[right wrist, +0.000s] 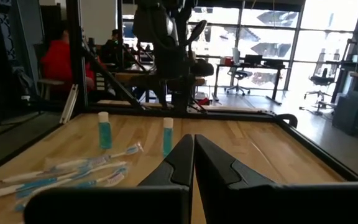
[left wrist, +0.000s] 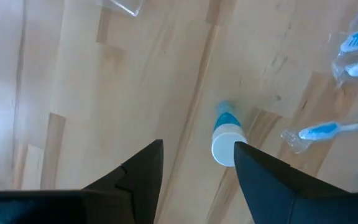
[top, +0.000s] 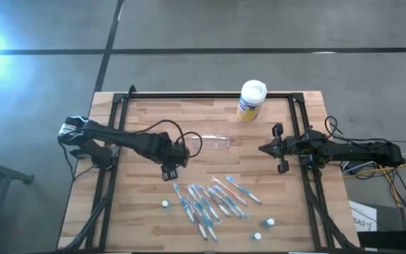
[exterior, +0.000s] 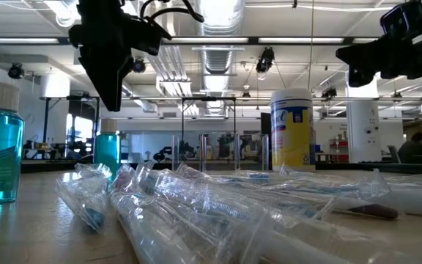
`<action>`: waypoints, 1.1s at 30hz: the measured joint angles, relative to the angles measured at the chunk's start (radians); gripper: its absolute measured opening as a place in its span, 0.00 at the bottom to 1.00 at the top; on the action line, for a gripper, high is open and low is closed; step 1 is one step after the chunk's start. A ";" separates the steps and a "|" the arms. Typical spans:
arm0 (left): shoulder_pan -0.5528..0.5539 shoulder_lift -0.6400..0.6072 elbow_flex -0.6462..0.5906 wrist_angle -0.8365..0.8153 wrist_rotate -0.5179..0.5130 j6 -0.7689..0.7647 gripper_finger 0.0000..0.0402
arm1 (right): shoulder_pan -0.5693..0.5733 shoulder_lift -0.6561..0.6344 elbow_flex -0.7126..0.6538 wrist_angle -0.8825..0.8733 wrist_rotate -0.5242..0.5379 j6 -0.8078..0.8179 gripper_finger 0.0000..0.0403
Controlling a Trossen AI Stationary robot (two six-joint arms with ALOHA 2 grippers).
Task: Pick & Place toothbrushing station
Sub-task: Put the blue mouthwash into the transparent organizer
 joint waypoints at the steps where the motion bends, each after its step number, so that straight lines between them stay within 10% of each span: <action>1: -0.001 0.002 0.000 0.000 0.003 -0.006 0.50 | 0.000 0.000 0.000 0.000 0.000 0.003 0.02; 33: -0.017 0.027 -0.065 0.083 0.098 -0.015 0.50 | 0.000 0.001 0.000 -0.003 0.000 -0.002 0.02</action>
